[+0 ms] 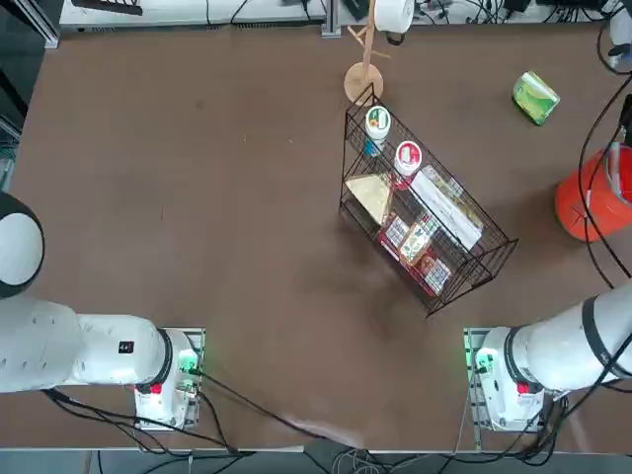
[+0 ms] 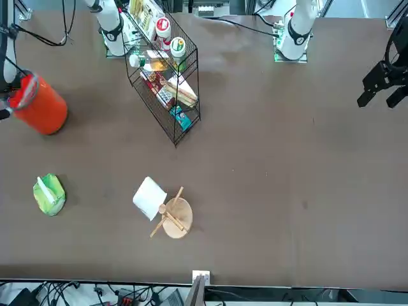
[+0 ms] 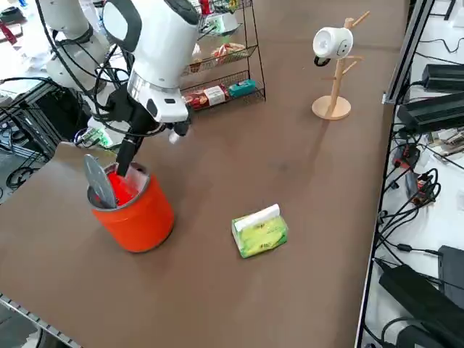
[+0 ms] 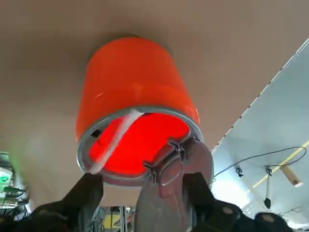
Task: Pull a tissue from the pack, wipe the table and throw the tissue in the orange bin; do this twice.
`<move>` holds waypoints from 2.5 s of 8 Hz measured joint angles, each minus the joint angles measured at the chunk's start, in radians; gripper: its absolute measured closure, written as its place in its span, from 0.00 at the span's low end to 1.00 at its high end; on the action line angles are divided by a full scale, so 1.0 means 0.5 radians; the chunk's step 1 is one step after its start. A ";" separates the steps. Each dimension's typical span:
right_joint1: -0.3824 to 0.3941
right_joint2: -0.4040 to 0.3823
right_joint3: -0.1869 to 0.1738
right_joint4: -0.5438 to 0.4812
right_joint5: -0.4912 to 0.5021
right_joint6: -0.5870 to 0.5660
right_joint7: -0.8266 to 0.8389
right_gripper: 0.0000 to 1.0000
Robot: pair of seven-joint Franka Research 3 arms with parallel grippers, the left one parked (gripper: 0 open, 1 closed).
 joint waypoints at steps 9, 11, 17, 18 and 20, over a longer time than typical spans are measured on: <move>0.095 -0.076 0.045 0.665 0.805 -0.331 0.131 0.00; 0.152 -0.075 0.049 0.749 0.960 -0.333 0.202 0.00; -0.057 -0.209 0.638 0.808 1.020 -0.363 0.839 0.00; -0.136 -0.258 0.779 0.764 0.973 -0.367 0.893 0.00; -0.177 -0.375 0.925 0.647 0.900 -0.369 0.970 0.00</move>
